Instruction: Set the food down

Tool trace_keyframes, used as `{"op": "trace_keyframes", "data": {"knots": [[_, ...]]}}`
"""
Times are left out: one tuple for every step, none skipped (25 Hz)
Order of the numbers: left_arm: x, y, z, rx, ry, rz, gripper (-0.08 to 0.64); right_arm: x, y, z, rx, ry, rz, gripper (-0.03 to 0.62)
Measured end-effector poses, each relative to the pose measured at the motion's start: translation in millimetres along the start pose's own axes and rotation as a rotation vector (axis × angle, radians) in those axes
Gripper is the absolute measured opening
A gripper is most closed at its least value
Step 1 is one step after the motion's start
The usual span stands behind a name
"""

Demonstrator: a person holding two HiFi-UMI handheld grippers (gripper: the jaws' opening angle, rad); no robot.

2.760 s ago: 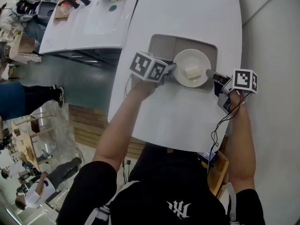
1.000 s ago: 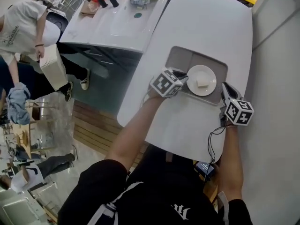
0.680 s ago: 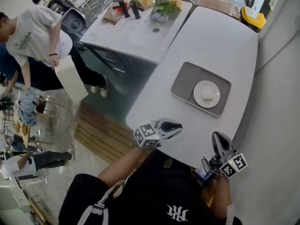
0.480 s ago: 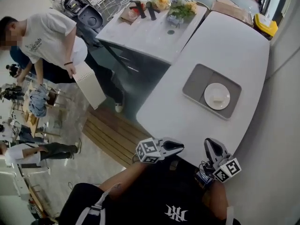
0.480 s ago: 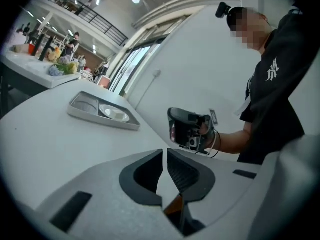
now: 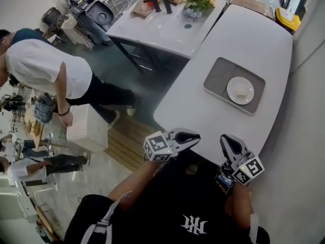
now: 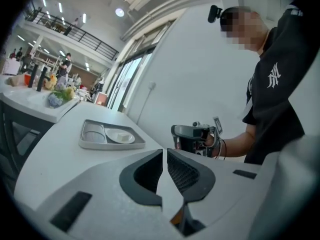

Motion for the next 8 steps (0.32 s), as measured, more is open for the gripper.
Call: {"op": "trace_keyframes", "data": {"knots": [[-3, -5, 0, 0.017, 0.022, 0.002, 0.029, -3, -1, -7, 0.025, -0.012, 0.000, 0.003], [-5, -9, 1, 0.035, 0.046, 0.002, 0.029, -6, -2, -14, 0.053, -0.022, -0.001, 0.003], [-8, -12, 2, 0.052, 0.071, 0.001, 0.029, -7, -3, -19, 0.081, -0.028, -0.003, 0.003], [-10, -15, 1, 0.066, 0.097, 0.001, 0.029, -6, -3, -23, 0.107, -0.029, -0.008, 0.003], [-12, -17, -1, 0.079, 0.120, 0.002, 0.029, -5, -1, -25, 0.130, -0.027, -0.014, 0.003], [-14, -18, -5, 0.090, 0.142, 0.005, 0.029, -3, 4, -25, 0.149, -0.025, -0.022, 0.003], [-17, -20, -10, 0.101, 0.163, 0.009, 0.029, -2, 9, -24, 0.166, -0.024, -0.029, 0.003], [-20, -22, -16, 0.112, 0.183, 0.014, 0.029, -1, 15, -24, 0.183, -0.024, -0.035, 0.003]]}}
Point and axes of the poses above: the fingertips, and each gripper's own axes: y forward along the fingers, z to its right, x out of its underside, the point moved 2 cm from there along -y, backward along the fingers, and after that the axes turned 12 degrees about -z, right-handed, at the moved point
